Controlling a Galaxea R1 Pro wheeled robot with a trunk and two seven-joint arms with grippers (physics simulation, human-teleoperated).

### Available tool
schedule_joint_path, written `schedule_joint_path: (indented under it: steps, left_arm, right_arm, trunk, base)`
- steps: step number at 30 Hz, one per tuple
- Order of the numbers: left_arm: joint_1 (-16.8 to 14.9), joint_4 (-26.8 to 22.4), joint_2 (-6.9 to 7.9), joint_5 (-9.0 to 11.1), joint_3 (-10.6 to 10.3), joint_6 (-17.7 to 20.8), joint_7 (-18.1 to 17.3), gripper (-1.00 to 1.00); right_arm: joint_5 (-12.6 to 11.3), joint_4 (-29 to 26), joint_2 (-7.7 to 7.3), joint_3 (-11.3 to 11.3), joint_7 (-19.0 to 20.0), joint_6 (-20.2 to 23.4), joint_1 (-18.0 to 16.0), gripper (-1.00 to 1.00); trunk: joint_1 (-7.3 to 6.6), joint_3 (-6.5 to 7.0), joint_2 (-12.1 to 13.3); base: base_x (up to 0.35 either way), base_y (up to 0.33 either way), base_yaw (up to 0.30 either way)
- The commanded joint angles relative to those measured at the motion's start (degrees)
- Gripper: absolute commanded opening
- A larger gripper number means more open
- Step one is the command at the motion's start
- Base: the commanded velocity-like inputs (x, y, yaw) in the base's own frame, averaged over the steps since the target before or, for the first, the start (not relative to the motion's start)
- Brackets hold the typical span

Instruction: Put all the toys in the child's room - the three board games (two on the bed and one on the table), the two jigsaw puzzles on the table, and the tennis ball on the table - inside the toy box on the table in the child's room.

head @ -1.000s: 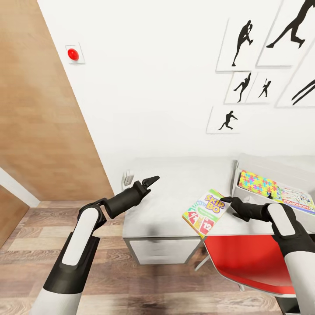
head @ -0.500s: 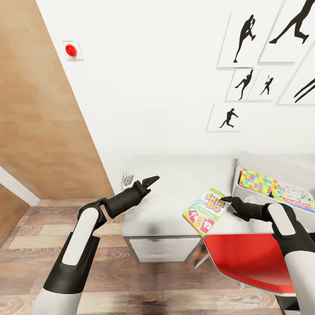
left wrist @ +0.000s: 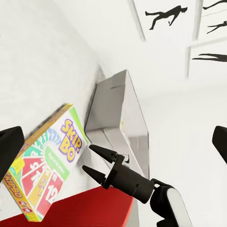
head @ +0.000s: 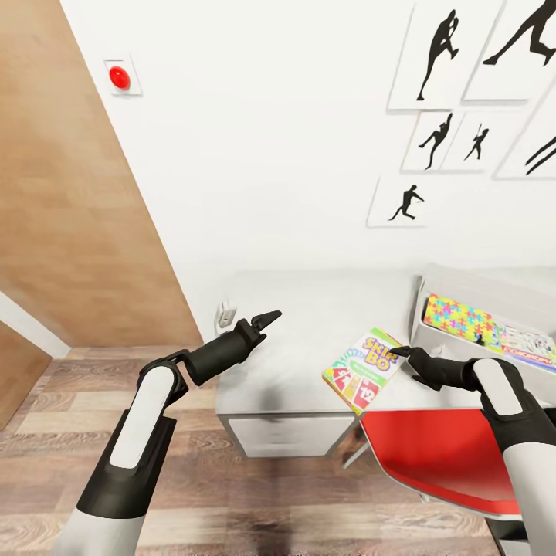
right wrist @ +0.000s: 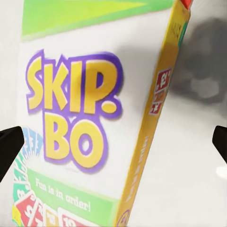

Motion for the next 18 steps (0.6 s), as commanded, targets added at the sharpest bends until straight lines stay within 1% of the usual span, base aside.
schedule_joint_path:
  steps: [1,12,18]
  left_arm:
    - [-0.05,-0.06,-0.02,0.60,0.02,0.16,0.55,1.00]
    - [-0.05,-0.09,-0.02,0.55,0.01,0.16,0.55,1.00]
    - [-0.03,-0.12,-0.02,0.54,0.01,0.16,0.55,1.00]
  right_arm:
    - [-0.63,-0.06,0.01,-0.04,-0.60,0.23,-0.05,1.00]
    - [-0.69,-0.05,0.09,-0.04,-0.56,0.20,-0.03,1.00]
    - [-0.63,-0.05,0.22,-0.03,-0.53,0.19,0.00,1.00]
  trunk:
    - [0.03,-0.18,-0.11]
    - [0.03,-1.09,-0.11]
    - [0.03,-1.32,-0.11]
  base:
    - [0.000,0.000,0.000]
    - [0.000,0.000,0.000]
    - [0.000,0.000,0.000]
